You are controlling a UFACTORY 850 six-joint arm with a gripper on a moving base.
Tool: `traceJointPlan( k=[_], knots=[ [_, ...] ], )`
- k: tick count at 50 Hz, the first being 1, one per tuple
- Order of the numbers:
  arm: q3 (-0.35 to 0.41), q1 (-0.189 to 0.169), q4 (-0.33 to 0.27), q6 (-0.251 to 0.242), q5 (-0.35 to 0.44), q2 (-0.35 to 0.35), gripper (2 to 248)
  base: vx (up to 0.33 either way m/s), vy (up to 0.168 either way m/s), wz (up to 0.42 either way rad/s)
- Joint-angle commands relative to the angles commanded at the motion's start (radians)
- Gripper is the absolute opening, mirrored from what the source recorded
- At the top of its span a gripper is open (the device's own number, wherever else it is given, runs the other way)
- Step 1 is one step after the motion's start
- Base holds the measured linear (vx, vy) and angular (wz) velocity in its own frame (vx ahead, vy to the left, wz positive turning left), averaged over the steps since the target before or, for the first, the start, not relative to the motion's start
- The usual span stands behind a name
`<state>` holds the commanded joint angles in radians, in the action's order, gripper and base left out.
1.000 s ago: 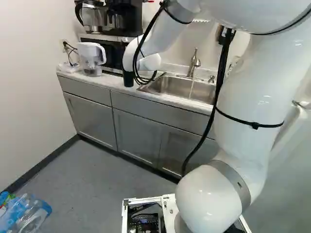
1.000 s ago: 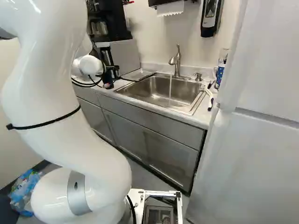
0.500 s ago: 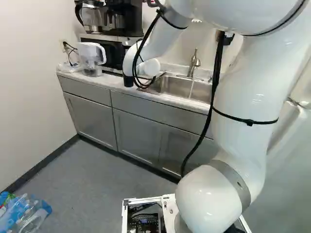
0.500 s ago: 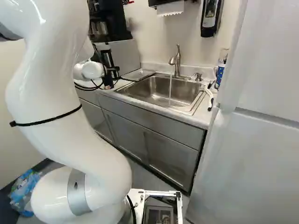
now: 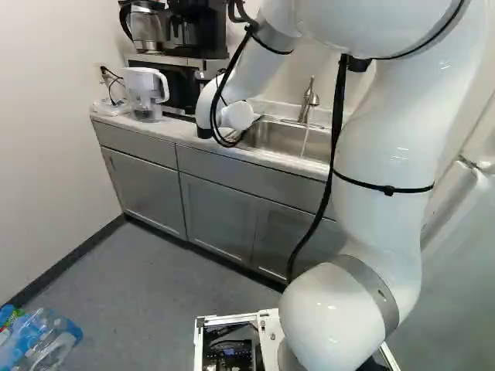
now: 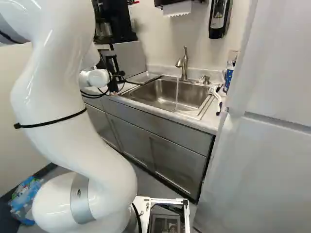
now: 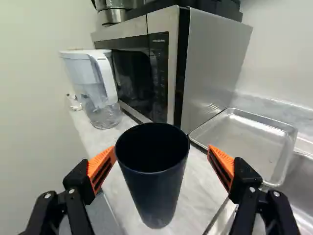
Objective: Rinse the cup and place it in the tray
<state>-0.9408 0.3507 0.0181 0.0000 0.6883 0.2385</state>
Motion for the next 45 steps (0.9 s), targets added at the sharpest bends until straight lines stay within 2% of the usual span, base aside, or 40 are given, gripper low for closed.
traceJointPlan(
  k=[45],
  knots=[
    [0.022, 0.0, 0.0, 0.0, 0.143, 0.069, 247, 0.0, 0.0, 0.0]
  ],
)
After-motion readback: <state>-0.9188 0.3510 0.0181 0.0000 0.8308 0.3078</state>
